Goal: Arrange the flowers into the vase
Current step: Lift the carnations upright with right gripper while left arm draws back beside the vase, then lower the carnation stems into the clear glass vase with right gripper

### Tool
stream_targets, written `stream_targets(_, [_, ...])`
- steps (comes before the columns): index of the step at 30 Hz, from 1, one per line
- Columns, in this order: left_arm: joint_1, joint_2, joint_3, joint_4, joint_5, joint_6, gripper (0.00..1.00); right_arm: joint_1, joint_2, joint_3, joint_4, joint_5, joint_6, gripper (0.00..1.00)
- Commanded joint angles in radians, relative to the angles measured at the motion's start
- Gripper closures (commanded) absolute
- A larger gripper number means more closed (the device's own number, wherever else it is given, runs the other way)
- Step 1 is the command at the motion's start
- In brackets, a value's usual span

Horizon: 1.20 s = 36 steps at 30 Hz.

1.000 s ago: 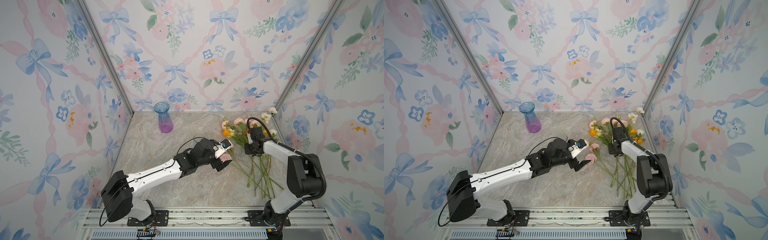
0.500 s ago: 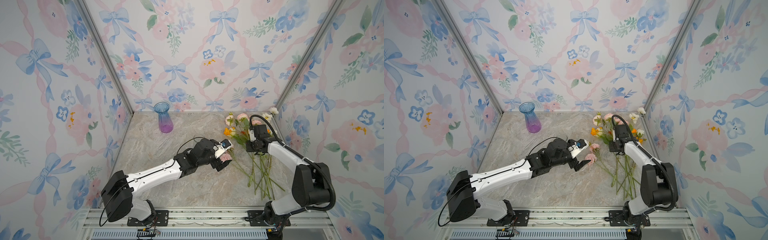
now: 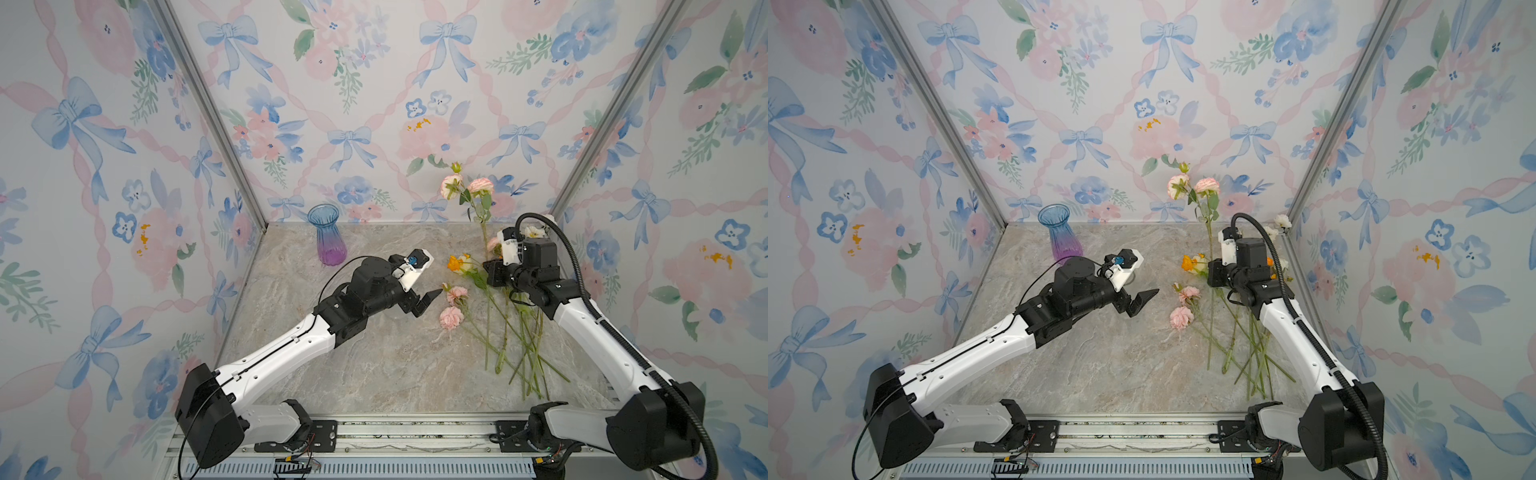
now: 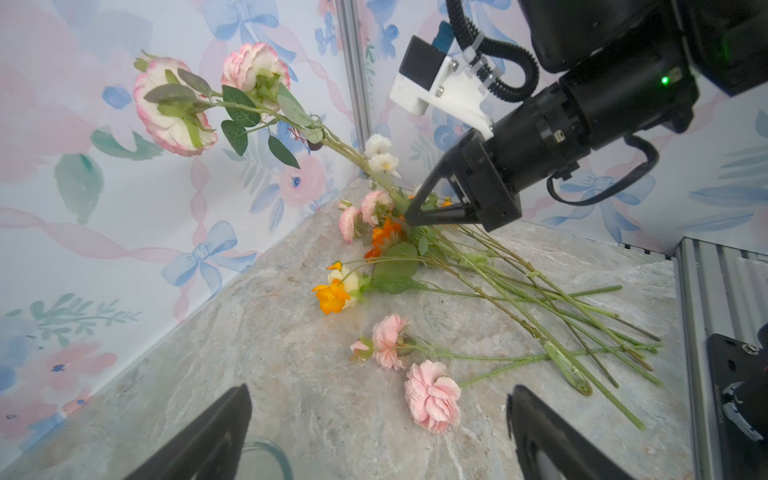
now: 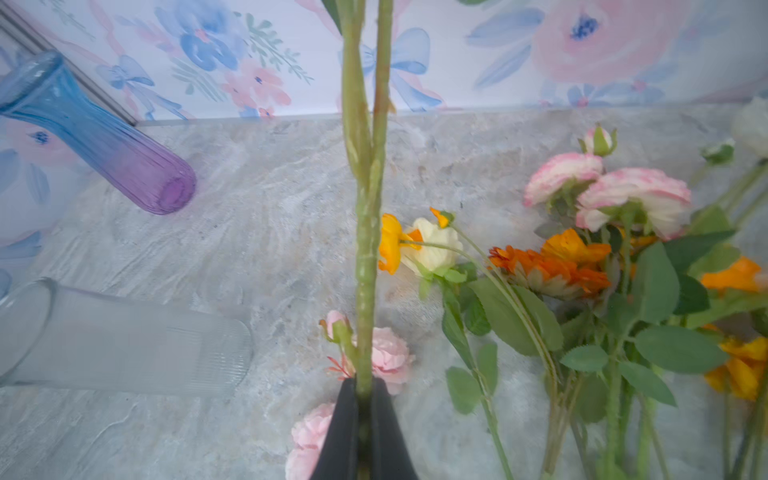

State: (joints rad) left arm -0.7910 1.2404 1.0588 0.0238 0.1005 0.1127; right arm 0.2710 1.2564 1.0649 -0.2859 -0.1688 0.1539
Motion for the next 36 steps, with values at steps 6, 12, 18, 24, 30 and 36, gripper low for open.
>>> stream_targets(6, [0.003,-0.195,-0.108,-0.052,-0.067,0.064,0.02,0.2,-0.075,0.145,0.154,0.059,-0.041,1.0])
stream_targets(12, [0.014,-0.257,-0.218,-0.068,-0.064,0.063,0.02,0.279,-0.081,0.153,0.387,0.083,-0.065,1.0])
stream_targets(18, [0.11,-0.191,-0.204,-0.078,0.094,0.043,0.02,0.372,0.021,0.22,0.628,0.147,-0.122,1.0])
stream_targets(24, [0.146,-0.211,-0.208,-0.064,0.092,0.021,0.02,0.448,0.151,0.322,0.777,0.207,-0.192,1.0])
stream_targets(30, [0.201,-0.217,-0.204,-0.055,0.085,-0.01,0.02,0.469,0.22,0.408,0.811,0.207,-0.192,1.0])
stream_targets(36, [0.364,-0.258,-0.276,0.162,0.282,-0.199,0.02,0.471,0.271,0.405,0.904,0.23,-0.201,1.0])
